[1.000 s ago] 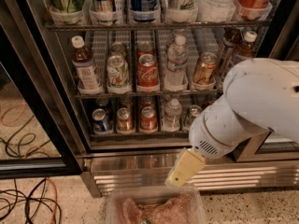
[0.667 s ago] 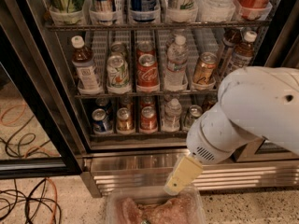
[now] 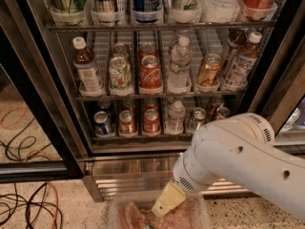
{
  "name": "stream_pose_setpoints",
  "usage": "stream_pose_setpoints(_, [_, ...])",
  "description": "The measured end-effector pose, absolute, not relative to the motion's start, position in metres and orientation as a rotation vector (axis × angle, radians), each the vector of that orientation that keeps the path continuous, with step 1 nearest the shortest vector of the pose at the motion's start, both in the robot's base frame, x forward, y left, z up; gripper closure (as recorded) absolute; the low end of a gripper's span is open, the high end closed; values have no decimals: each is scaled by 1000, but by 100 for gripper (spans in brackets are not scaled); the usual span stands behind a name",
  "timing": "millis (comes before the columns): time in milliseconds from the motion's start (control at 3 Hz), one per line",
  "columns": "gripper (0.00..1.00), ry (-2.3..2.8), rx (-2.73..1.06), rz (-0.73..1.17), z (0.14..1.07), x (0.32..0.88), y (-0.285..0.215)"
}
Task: Pick pepsi can from bottom shelf of fridge
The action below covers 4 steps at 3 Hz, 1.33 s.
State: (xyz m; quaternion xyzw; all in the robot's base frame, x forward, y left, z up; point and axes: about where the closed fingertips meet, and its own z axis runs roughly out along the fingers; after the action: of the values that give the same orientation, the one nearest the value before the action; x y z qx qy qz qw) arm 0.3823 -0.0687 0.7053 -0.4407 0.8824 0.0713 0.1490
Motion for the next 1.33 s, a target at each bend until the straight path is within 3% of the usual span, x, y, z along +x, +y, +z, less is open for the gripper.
stream_pose_setpoints(667, [0,2637,-1111,250,673,381,-66])
stream_pose_setpoints(1333, [0,2642,-1073,297,622,368,-22])
